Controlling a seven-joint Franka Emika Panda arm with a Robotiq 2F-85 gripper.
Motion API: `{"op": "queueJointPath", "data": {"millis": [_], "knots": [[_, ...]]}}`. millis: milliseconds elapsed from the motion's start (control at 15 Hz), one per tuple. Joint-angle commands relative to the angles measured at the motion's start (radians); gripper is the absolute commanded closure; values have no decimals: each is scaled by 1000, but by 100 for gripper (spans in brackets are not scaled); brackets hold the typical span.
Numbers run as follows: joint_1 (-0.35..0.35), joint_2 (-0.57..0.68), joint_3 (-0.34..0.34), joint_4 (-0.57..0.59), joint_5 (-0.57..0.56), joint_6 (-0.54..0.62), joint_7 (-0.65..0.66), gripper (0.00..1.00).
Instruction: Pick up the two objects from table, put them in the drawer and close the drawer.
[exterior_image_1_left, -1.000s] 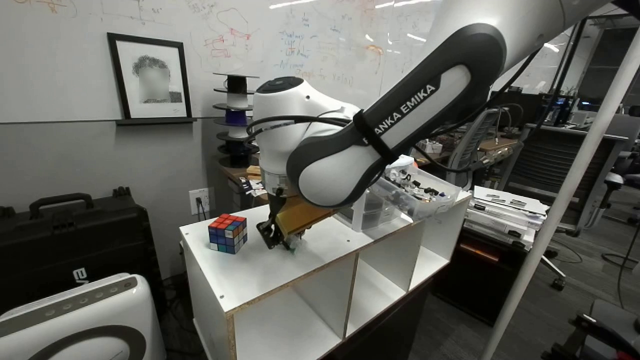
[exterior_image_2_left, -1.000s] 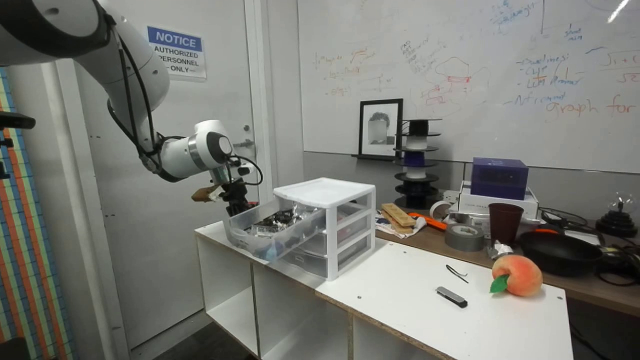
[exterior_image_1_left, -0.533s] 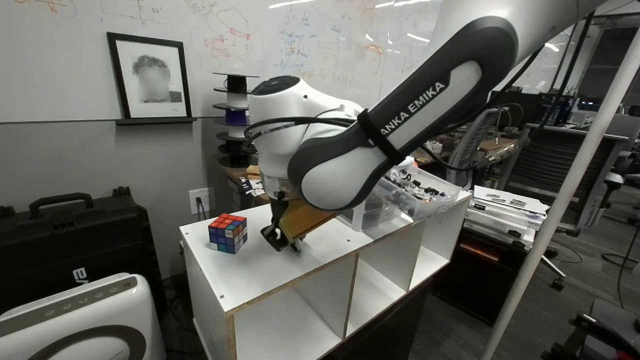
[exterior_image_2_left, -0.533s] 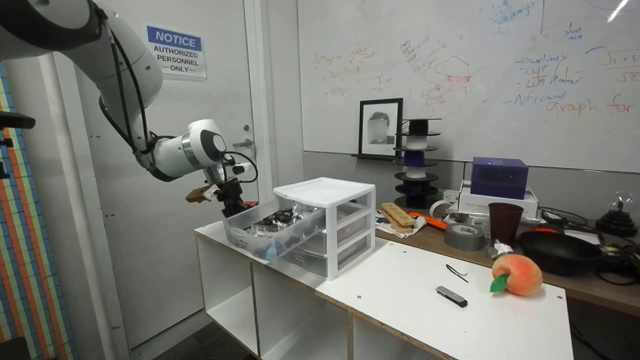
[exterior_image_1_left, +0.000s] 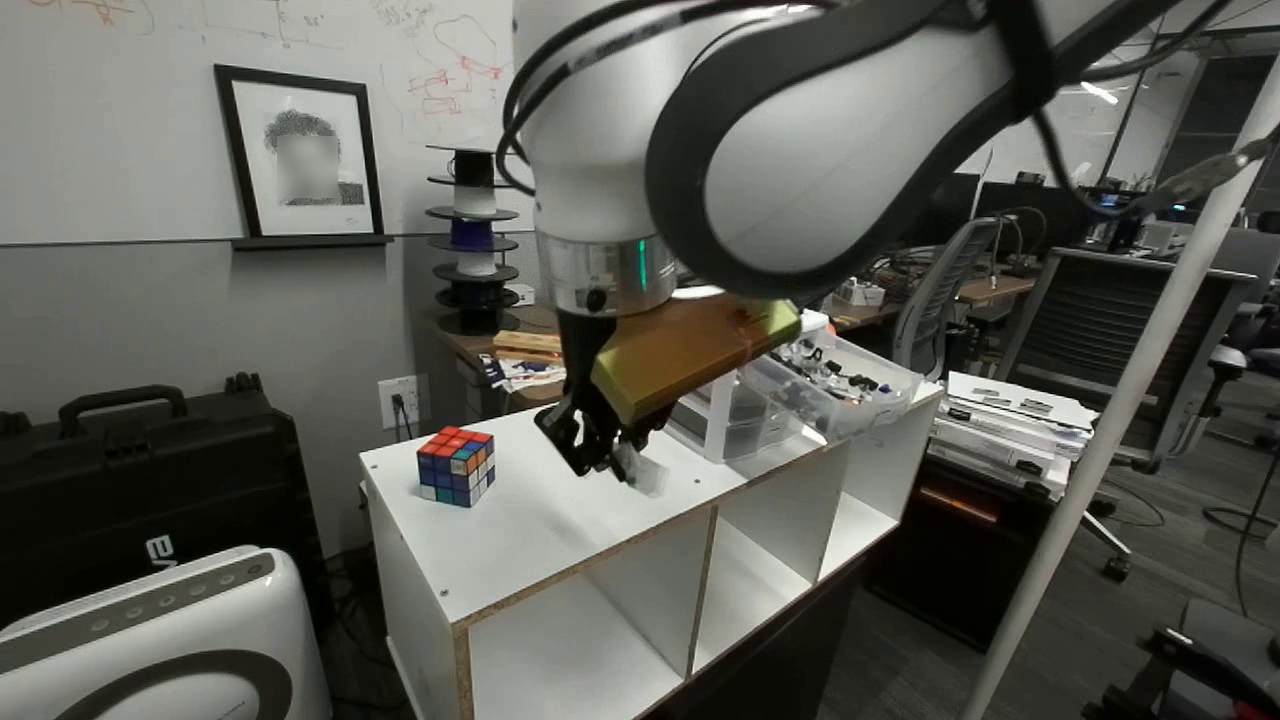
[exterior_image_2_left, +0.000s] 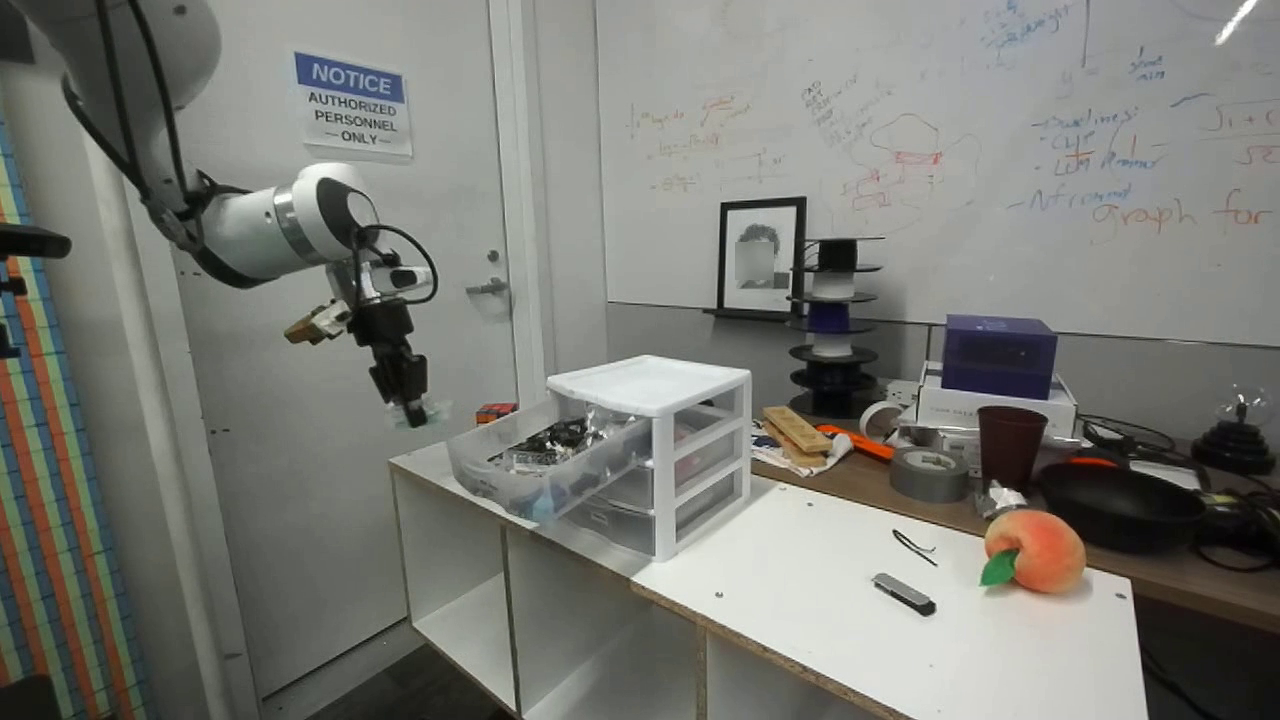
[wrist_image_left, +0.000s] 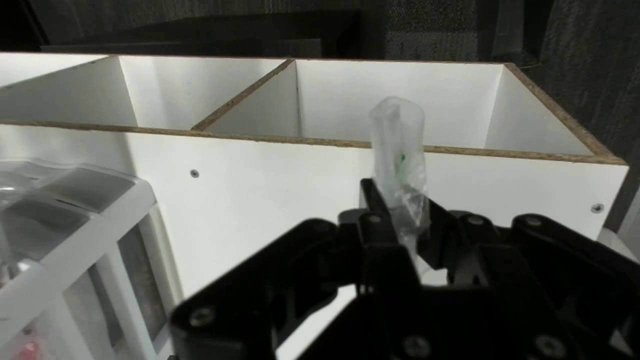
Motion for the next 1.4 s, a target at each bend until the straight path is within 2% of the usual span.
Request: {"op": "queueJointPath", "data": {"millis": [0,267,667,933,1000,1133,1333], "knots": [[-42,-243,36,-208,27,7,91,97],[-147,-449,56,-379,93,23,147,97],[-366,-681,15,-541,229,18,75,97],[-493,-691,-22,-532,257,56,57,97],[-514,-657,-22,-508,248,77,54,97],[-537,-584,-20,-465,253,101,36,97],[-524,-454,6,-392,252,107,33,97]]}}
